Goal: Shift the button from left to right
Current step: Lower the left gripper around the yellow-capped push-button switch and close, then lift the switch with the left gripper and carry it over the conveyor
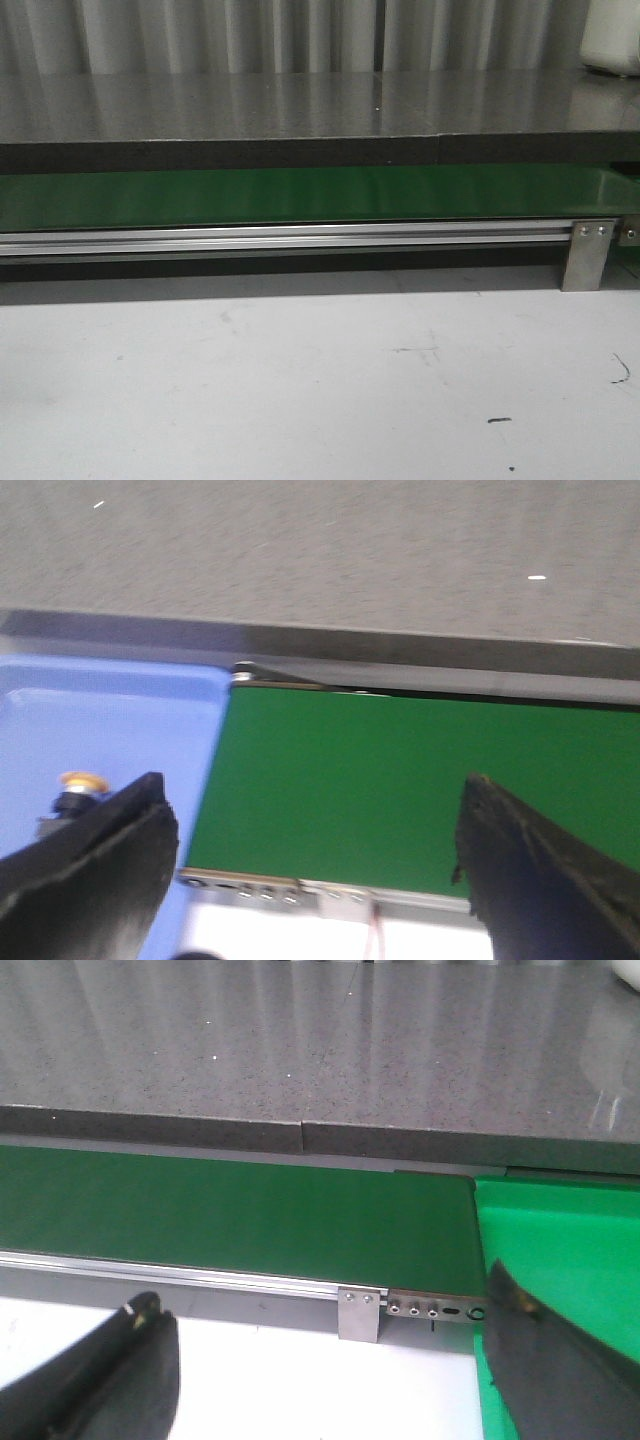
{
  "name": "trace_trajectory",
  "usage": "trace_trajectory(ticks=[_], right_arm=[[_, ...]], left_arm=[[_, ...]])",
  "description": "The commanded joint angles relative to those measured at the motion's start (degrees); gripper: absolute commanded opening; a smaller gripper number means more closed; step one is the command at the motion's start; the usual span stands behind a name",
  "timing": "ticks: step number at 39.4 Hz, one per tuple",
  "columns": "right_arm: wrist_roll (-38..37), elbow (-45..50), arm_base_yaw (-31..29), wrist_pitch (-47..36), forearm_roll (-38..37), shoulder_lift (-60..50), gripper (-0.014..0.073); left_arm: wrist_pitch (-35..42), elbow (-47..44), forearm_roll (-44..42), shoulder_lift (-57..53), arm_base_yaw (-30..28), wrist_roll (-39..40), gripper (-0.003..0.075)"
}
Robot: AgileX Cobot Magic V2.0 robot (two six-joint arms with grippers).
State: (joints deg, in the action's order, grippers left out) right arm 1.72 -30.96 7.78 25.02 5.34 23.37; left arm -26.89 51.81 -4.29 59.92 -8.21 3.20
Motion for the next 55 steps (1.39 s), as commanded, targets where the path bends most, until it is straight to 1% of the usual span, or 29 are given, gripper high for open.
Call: trace_trajectory(ticks=[1, 11, 18, 24, 27, 33, 35, 45, 50, 55], right_arm=[[0.01, -2.18, 0.10, -4.96, 0.24, 0.70, 0.0633], [0.01, -2.18, 0.10, -4.96, 0.24, 0.70, 0.0633], [0.01, -2.18, 0.10, -4.96, 0.24, 0.70, 0.0633], [0.01, -2.18, 0.10, -4.96, 0.24, 0.70, 0.0633], [0.01, -2.18, 0.10, -4.96, 0.24, 0.70, 0.0633], [0.01, -2.18, 0.10, -4.96, 0.24, 0.70, 0.0633], [0.01, -2.18, 0.10, -4.96, 0.24, 0.70, 0.0633], [0.01, -2.13, 0.10, -4.96, 0.24, 0.70, 0.0633], [0.01, -2.13, 0.10, -4.96, 0.24, 0.70, 0.0633], [0.01, -2.13, 0.10, -4.96, 0.24, 0.70, 0.0633]], left_arm=[[1.88, 6.68, -0.21, 4.73, -4.36, 0.79, 0.0542], [-3.72, 17.80, -0.51, 18.68, -15.02, 0.36, 0.0542], [-8.49, 25.61, -2.37, 28.76, -19.50, -1.10, 0.0542], [-13.49, 30.97, -2.15, 36.82, -21.11, -7.89, 0.0542], [-15.00, 32.74, -1.87, 40.60, -21.58, -9.54, 0.0542], [-15.71, 34.56, 5.51, 47.01, -22.68, -16.69, 0.0543], [-16.03, 35.17, 6.45, 48.64, -22.89, -18.00, 0.0543], [-17.02, 37.69, 6.33, 54.84, -25.59, -19.45, 0.0542], [-16.79, 38.61, 6.33, 57.07, -25.96, -21.90, 0.0542], [-16.61, 39.92, 6.71, 58.56, -25.96, -22.03, 0.0542]])
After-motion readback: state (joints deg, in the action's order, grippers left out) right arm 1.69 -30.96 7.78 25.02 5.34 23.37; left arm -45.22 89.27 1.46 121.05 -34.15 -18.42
